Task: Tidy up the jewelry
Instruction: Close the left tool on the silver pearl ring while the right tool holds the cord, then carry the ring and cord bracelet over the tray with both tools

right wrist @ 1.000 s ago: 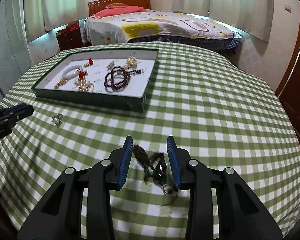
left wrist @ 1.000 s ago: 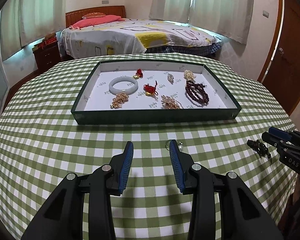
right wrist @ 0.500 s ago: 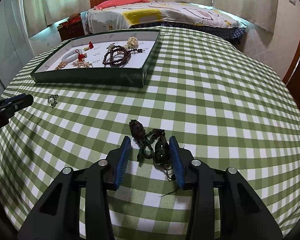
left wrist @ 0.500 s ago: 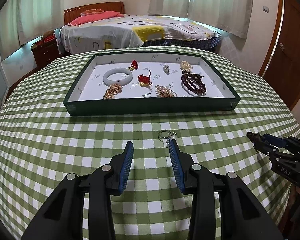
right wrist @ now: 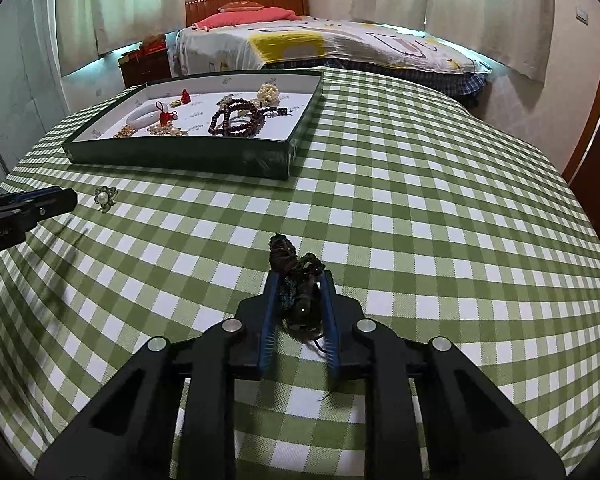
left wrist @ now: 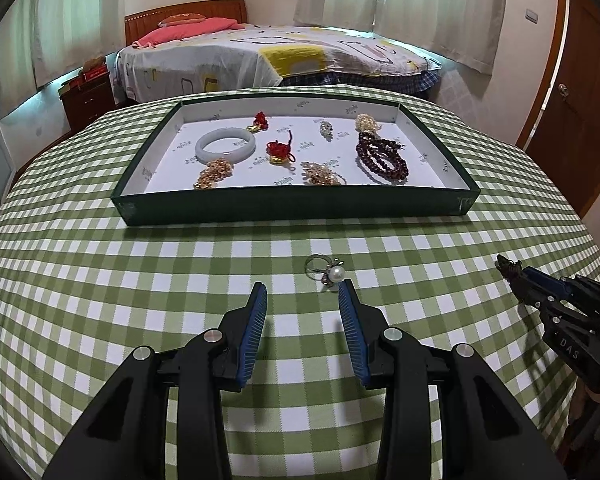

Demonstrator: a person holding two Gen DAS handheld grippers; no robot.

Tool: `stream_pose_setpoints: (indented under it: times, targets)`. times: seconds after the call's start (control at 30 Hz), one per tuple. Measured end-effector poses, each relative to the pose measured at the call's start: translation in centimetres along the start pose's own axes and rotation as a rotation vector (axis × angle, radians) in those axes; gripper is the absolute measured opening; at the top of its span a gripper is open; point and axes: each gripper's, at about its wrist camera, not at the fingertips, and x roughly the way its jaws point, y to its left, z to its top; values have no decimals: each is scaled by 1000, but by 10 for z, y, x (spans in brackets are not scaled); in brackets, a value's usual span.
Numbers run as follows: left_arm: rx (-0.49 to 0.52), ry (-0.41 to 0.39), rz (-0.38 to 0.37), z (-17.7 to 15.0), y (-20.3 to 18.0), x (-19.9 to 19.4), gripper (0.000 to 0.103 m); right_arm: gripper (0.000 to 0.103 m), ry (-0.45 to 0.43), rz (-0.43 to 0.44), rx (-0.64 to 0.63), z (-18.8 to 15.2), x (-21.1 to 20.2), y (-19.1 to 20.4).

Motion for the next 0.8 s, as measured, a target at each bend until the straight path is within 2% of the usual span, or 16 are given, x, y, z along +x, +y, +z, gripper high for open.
stream_pose_setpoints:
  times: [0.3,0.37,0.5,0.57,0.63,0.8]
  targets:
    - [7,6,-25,7,-9,14,38,19,-30,30,0,11,-8,7]
    - [9,8,-23,8,-11,19,43,19,-29,40,-2,13,-8,9]
    - [-1,10,-29,10,-13,29,43,19,-22,50,-2,12,-6,11]
    - [2,12,-31,10,-14,31,41,19,-20,54,4,12,-6,11]
    - [5,19,-35,9,-14,34,27,19,-20,55,6,12,-5,10]
    - [17,10,-42,7,-12,33,20,19,-14,57,5,12,-4,11]
